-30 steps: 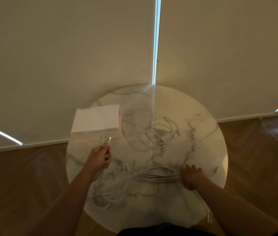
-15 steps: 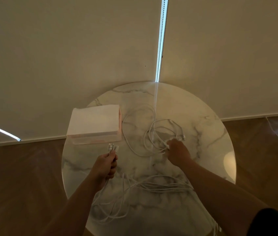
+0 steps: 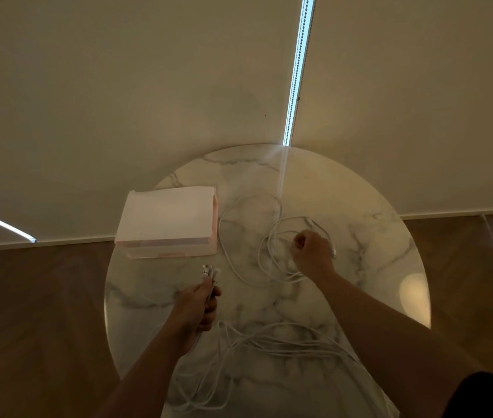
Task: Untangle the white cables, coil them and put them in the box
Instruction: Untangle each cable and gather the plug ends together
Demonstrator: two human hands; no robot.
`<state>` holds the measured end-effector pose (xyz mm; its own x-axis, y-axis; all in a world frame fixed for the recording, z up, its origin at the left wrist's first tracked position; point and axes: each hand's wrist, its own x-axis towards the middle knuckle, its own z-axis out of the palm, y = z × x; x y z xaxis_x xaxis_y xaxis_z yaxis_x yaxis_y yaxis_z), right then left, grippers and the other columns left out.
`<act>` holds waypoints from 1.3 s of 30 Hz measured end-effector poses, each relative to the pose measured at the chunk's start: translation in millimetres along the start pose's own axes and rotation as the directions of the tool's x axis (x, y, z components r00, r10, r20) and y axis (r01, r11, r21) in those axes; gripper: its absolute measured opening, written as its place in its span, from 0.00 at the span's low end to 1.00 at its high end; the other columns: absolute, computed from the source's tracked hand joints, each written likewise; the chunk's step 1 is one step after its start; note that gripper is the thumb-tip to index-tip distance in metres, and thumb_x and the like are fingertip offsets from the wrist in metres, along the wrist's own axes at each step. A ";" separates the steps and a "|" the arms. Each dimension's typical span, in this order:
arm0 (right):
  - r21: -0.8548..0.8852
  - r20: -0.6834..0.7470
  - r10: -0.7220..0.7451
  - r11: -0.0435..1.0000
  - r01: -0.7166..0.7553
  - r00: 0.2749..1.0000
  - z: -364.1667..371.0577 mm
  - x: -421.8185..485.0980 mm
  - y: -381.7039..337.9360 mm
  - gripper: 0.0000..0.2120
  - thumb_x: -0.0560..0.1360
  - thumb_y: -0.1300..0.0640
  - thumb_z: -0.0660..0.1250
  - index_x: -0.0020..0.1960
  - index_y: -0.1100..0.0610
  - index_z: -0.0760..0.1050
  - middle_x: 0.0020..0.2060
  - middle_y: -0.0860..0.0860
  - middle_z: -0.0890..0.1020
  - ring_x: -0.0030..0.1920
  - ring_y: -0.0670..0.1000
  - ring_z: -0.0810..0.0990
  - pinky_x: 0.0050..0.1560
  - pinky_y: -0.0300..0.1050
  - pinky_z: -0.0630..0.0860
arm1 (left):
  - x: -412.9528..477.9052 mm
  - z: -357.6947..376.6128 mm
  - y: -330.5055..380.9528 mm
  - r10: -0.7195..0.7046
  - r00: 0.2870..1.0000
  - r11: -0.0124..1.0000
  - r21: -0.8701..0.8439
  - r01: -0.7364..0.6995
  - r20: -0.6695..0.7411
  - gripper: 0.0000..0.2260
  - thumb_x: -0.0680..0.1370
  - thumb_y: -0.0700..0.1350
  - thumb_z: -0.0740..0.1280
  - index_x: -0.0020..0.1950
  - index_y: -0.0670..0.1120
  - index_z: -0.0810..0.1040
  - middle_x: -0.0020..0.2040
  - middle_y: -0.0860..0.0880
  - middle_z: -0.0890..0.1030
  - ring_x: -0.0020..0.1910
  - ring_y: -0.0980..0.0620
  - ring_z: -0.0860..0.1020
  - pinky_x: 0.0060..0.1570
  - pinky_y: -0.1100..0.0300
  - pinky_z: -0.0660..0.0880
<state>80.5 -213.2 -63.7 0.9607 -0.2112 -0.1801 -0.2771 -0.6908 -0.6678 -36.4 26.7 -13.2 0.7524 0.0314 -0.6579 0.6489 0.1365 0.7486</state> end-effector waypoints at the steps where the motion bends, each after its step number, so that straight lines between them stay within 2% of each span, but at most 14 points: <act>1: 0.085 -0.044 0.002 0.996 0.002 0.999 -8.9 0.3 -8.9 0.05 0.73 0.61 0.66 0.47 0.59 0.78 0.37 0.54 0.81 0.40 0.55 0.79 0.40 0.43 0.71 | -0.5 -0.1 0.7 0.001 1.000 1.000 0.002 -0.001 0.000 0.18 0.84 0.52 0.53 0.44 0.40 0.71 0.27 0.51 0.59 0.22 0.55 0.54 0.22 0.66 0.51; 3: 0.252 -0.078 -0.005 0.967 0.024 0.997 -25.7 -2.0 -22.0 0.07 0.74 0.60 0.67 0.51 0.55 0.78 0.35 0.52 0.83 0.35 0.53 0.81 0.40 0.45 0.78 | -2.9 -0.9 1.8 0.006 1.000 1.000 0.000 -0.006 0.005 0.18 0.84 0.52 0.53 0.44 0.40 0.71 0.27 0.51 0.59 0.22 0.55 0.54 0.23 0.66 0.51; 6: 0.376 -0.067 -0.064 0.923 0.085 0.996 -47.5 -10.7 -34.3 0.06 0.75 0.63 0.67 0.47 0.54 0.81 0.31 0.51 0.84 0.29 0.49 0.82 0.35 0.43 0.79 | -8.0 -1.4 3.3 0.009 1.000 1.000 -0.006 -0.008 0.013 0.18 0.84 0.52 0.53 0.44 0.40 0.71 0.27 0.51 0.59 0.22 0.56 0.54 0.22 0.67 0.52; 12: 0.592 -0.082 -0.202 0.778 0.211 0.976 -99.7 -12.1 -86.7 0.05 0.75 0.66 0.70 0.50 0.62 0.83 0.36 0.57 0.85 0.34 0.52 0.84 0.39 0.41 0.81 | -16.6 5.3 9.2 0.039 0.999 0.998 -0.042 -0.038 0.015 0.17 0.85 0.49 0.53 0.47 0.38 0.72 0.27 0.51 0.61 0.22 0.56 0.56 0.21 0.66 0.54; 15: 0.509 0.000 -0.292 0.824 0.251 0.956 -102.4 -15.4 -97.2 0.06 0.76 0.59 0.71 0.48 0.60 0.85 0.38 0.54 0.85 0.34 0.48 0.81 0.41 0.41 0.79 | -19.4 13.3 16.5 0.084 0.996 0.993 -0.084 -0.080 0.041 0.16 0.85 0.46 0.52 0.51 0.36 0.73 0.26 0.51 0.62 0.21 0.56 0.57 0.22 0.65 0.53; 18: 0.511 0.196 -0.306 0.843 0.170 0.932 -82.6 -34.1 -89.4 0.06 0.77 0.56 0.70 0.44 0.56 0.84 0.39 0.55 0.86 0.40 0.52 0.83 0.48 0.50 0.80 | -21.0 20.3 22.2 0.147 0.987 0.984 -0.107 -0.140 0.063 0.15 0.85 0.44 0.52 0.52 0.36 0.74 0.27 0.51 0.62 0.22 0.56 0.57 0.23 0.64 0.54; 20: 0.594 0.288 -0.304 0.801 0.079 0.908 -69.3 -51.6 -84.0 0.09 0.80 0.58 0.65 0.45 0.60 0.80 0.31 0.59 0.83 0.33 0.57 0.81 0.39 0.49 0.80 | -22.1 24.1 24.5 0.176 0.983 0.978 -0.128 -0.167 0.061 0.14 0.85 0.44 0.53 0.49 0.38 0.73 0.27 0.51 0.62 0.22 0.56 0.58 0.22 0.64 0.56; 22: 0.578 0.301 -0.281 0.814 0.060 0.911 -60.2 -65.1 -80.0 0.11 0.81 0.56 0.63 0.47 0.61 0.80 0.22 0.55 0.74 0.23 0.54 0.72 0.29 0.45 0.74 | -22.6 27.5 24.9 0.184 0.982 0.973 -0.151 -0.176 0.043 0.13 0.85 0.44 0.53 0.46 0.40 0.72 0.27 0.51 0.63 0.22 0.56 0.59 0.22 0.64 0.57; 24: 0.491 0.302 -0.221 0.870 0.048 0.928 -51.5 -74.0 -74.9 0.12 0.82 0.57 0.62 0.48 0.59 0.82 0.22 0.49 0.67 0.22 0.48 0.65 0.27 0.43 0.66 | -22.5 30.5 24.5 0.187 0.982 0.968 -0.173 -0.182 0.018 0.13 0.85 0.44 0.54 0.44 0.41 0.71 0.26 0.51 0.64 0.22 0.56 0.60 0.23 0.64 0.57; 28: 0.363 0.382 -0.191 0.931 0.043 0.904 -47.6 -99.7 -69.9 0.14 0.79 0.66 0.58 0.56 0.56 0.80 0.31 0.49 0.80 0.27 0.45 0.71 0.31 0.40 0.68 | -21.2 34.1 22.5 0.192 0.981 0.955 -0.224 -0.194 -0.031 0.13 0.85 0.44 0.54 0.45 0.40 0.72 0.26 0.51 0.65 0.23 0.56 0.60 0.24 0.62 0.57; 31: 0.427 0.372 -0.216 0.903 0.040 0.903 -50.7 -122.0 -67.8 0.08 0.80 0.65 0.60 0.54 0.58 0.77 0.39 0.54 0.86 0.35 0.50 0.83 0.39 0.44 0.80 | -21.0 35.8 22.2 0.205 0.978 0.953 -0.218 -0.211 -0.049 0.13 0.85 0.43 0.54 0.46 0.39 0.73 0.27 0.50 0.66 0.24 0.55 0.61 0.25 0.61 0.59; 34: 0.432 0.266 -0.127 0.902 0.000 0.956 -48.2 -137.0 -59.3 0.06 0.79 0.62 0.66 0.44 0.60 0.79 0.35 0.52 0.85 0.30 0.50 0.83 0.39 0.51 0.83 | -22.8 41.2 22.9 0.210 0.975 0.950 -0.222 -0.222 -0.075 0.13 0.84 0.42 0.55 0.46 0.38 0.73 0.28 0.48 0.69 0.25 0.54 0.65 0.26 0.61 0.62; 36: 0.376 0.192 -0.124 0.926 0.043 0.973 -45.8 -144.8 -56.1 0.06 0.77 0.58 0.69 0.41 0.54 0.81 0.29 0.50 0.83 0.24 0.45 0.77 0.32 0.43 0.78 | -25.1 44.3 22.8 0.210 0.973 0.956 -0.189 -0.224 -0.093 0.13 0.84 0.43 0.55 0.47 0.38 0.75 0.31 0.46 0.73 0.27 0.52 0.70 0.29 0.60 0.69; 39: 0.292 0.198 -0.155 0.952 0.092 0.968 -43.2 -153.7 -62.9 0.09 0.79 0.56 0.65 0.45 0.54 0.83 0.27 0.46 0.78 0.26 0.41 0.73 0.31 0.32 0.70 | -26.6 46.3 20.7 0.202 0.976 0.965 -0.153 -0.212 -0.079 0.13 0.84 0.43 0.56 0.49 0.38 0.76 0.36 0.43 0.80 0.35 0.48 0.79 0.40 0.54 0.78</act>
<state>-50.4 -167.1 37.2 0.9760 0.0397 -0.2141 -0.1701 -0.4754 -0.8632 -37.8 -17.1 23.6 0.8565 0.1363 -0.4979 0.4497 0.2766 0.8493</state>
